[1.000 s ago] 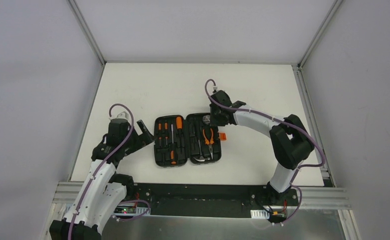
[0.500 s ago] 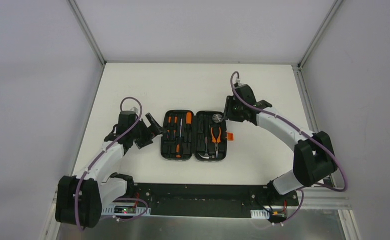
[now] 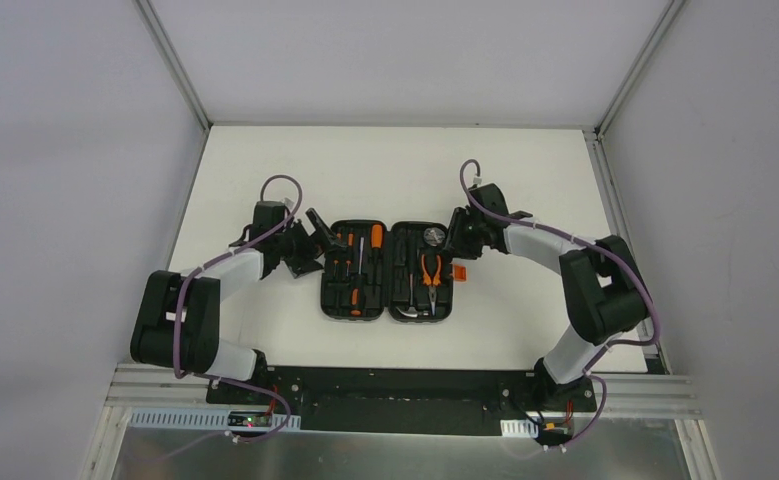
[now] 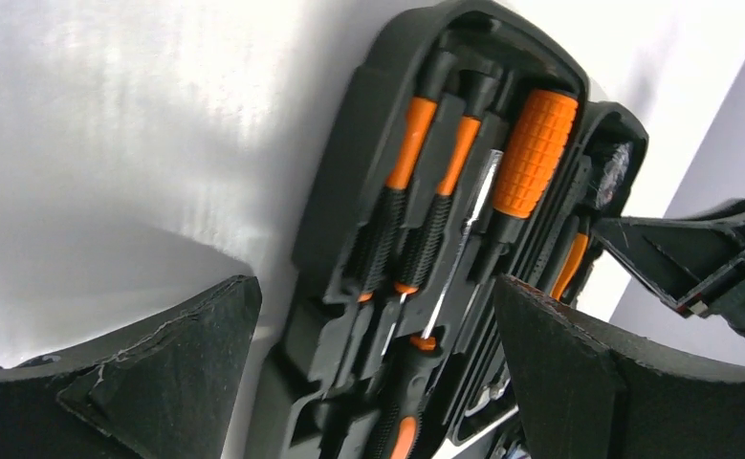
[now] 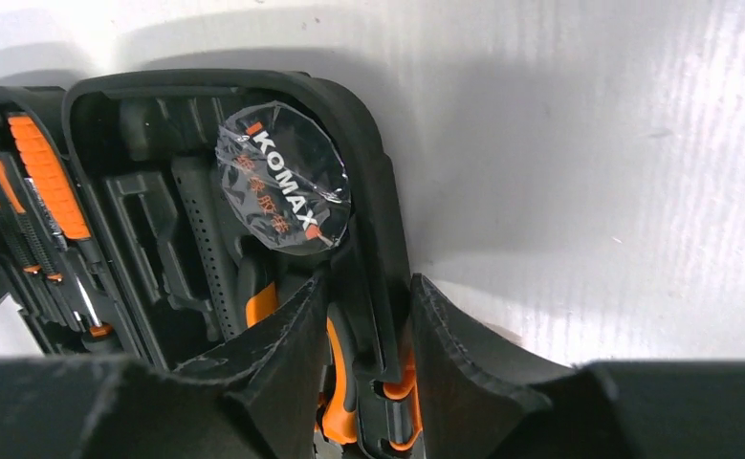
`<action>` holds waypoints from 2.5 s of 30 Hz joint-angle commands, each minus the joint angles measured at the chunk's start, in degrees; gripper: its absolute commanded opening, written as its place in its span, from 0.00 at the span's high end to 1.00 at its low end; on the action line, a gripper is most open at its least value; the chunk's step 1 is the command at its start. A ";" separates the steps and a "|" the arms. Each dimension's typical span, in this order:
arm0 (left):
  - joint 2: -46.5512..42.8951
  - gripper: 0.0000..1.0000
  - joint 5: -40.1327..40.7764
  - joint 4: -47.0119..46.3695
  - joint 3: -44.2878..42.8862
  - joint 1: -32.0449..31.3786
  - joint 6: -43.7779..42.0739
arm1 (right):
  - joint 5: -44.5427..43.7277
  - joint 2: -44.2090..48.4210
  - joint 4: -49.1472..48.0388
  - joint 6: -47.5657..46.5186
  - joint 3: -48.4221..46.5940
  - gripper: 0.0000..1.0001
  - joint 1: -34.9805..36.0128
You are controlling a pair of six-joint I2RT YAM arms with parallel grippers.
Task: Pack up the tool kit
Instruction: Close the toolbox at the center of the board.
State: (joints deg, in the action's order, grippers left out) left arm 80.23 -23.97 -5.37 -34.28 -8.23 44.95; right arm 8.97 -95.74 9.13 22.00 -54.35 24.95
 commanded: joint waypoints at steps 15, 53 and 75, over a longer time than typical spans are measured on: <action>-11.40 0.18 -9.25 -5.89 -1.38 -6.88 6.62 | 7.04 -5.72 -8.40 4.09 1.80 0.65 1.72; -2.83 0.18 0.37 -1.59 -17.86 -27.63 4.31 | -22.27 13.27 10.46 1.68 -1.83 0.45 2.87; 14.04 0.08 23.49 30.45 -31.92 -35.96 -19.21 | 2.46 19.25 -11.00 24.23 16.82 0.37 0.75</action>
State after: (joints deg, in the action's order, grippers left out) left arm 90.83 -2.85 21.06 -63.72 -41.71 28.67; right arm 7.70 -74.61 7.29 38.94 -39.35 25.30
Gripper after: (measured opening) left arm 0.928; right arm 0.628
